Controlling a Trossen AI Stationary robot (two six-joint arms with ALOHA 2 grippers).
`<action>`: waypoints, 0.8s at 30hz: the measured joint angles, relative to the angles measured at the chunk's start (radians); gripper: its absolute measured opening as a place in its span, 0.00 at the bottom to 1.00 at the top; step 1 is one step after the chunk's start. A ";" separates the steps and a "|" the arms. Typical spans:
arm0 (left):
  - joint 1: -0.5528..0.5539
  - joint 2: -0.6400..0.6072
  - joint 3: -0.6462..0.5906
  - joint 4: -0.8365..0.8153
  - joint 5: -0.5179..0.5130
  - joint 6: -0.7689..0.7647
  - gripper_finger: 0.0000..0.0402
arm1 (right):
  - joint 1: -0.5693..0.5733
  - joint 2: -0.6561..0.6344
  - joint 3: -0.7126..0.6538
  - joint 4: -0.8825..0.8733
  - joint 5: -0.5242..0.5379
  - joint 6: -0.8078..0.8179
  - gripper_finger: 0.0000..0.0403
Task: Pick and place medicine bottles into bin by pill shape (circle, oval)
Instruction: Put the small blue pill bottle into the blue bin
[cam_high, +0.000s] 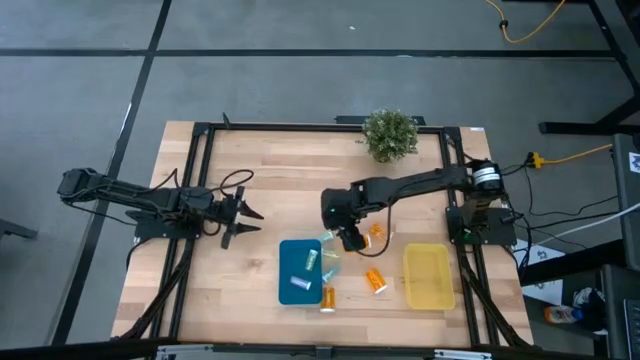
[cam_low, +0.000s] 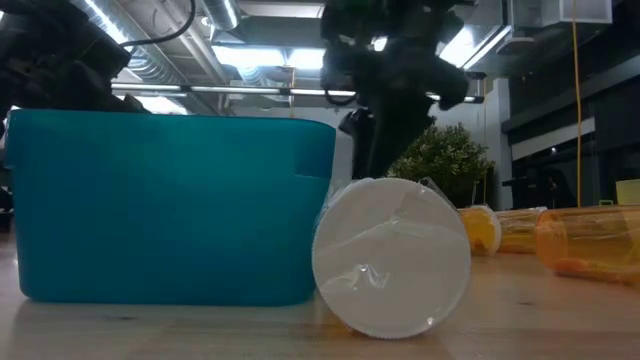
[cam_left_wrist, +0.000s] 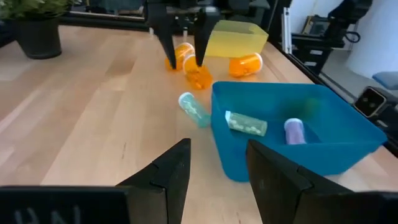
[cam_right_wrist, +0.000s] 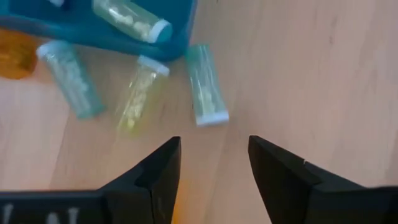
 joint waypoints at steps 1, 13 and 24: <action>0.000 0.000 0.000 0.000 0.002 0.009 0.37 | 0.000 0.008 0.000 0.028 -0.001 0.003 0.46; 0.000 0.000 0.000 -0.007 0.002 0.067 0.37 | -0.005 0.024 0.000 0.107 -0.009 0.042 0.58; 0.000 0.000 0.000 -0.014 0.001 0.067 0.37 | 0.013 0.071 0.002 0.120 -0.030 -0.002 0.73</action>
